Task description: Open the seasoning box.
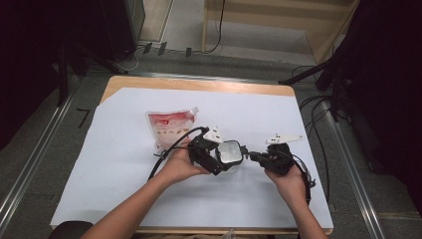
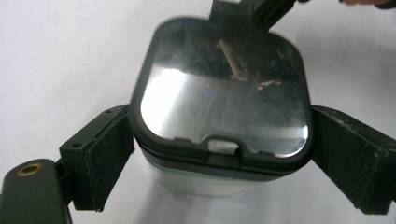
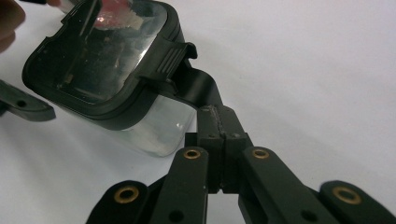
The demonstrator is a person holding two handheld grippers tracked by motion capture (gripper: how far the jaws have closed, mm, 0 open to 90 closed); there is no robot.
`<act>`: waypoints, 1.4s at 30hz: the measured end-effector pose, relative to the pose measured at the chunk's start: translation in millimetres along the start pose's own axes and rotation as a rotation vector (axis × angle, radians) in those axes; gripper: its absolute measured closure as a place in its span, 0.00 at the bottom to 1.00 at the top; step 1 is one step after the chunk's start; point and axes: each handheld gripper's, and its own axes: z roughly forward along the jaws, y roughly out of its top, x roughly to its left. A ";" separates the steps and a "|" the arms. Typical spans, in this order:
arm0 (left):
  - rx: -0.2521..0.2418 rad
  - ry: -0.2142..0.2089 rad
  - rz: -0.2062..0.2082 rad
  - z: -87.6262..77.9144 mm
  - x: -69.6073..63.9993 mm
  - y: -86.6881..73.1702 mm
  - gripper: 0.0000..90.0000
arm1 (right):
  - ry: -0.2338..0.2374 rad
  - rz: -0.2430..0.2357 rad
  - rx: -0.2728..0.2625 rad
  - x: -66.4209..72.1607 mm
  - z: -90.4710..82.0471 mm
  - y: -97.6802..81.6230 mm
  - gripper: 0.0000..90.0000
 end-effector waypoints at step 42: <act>-0.033 0.036 0.066 -12.9 -6.7 12.4 0.20 | 0.048 -0.059 0.019 17.2 8.6 2.4 1.00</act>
